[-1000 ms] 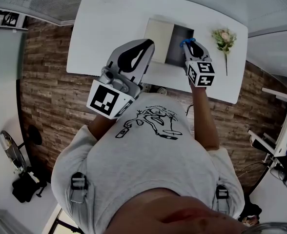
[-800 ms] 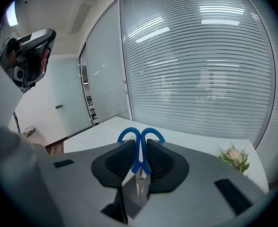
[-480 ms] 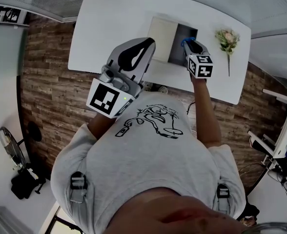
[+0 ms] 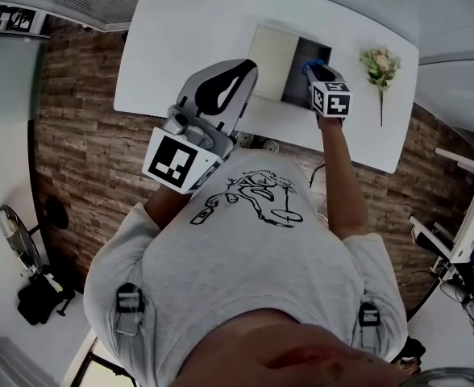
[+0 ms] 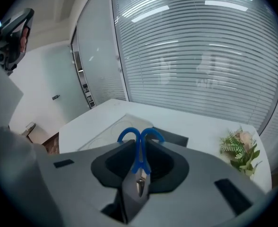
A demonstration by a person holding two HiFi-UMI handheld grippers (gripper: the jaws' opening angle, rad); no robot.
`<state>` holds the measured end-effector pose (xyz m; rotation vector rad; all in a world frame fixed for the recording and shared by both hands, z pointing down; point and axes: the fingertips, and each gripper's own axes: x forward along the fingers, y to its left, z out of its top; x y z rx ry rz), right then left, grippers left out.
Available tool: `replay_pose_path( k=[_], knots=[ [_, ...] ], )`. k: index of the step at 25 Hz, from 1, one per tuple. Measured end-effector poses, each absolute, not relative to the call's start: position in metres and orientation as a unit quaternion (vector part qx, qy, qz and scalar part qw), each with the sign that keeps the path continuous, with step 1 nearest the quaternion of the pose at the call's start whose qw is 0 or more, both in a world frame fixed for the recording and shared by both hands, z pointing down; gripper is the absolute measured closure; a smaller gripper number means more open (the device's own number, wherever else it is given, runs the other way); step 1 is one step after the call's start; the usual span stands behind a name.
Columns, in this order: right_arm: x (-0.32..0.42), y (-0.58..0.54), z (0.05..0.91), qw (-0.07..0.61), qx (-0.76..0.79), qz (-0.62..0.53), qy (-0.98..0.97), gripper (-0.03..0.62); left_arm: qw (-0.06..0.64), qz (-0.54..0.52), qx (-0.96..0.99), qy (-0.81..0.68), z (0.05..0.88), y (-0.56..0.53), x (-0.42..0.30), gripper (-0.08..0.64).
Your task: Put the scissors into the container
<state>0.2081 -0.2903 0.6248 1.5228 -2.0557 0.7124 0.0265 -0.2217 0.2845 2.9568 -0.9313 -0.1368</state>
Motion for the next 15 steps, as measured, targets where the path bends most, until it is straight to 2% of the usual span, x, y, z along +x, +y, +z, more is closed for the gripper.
replay_pose_path(
  k=[15],
  knots=[
    [0.215,-0.312,0.668,0.284,0.551,0.293,-0.728,0.506,0.029,-0.039,0.948,-0.315,0.289,-0.226,0.017,0.534]
  ],
)
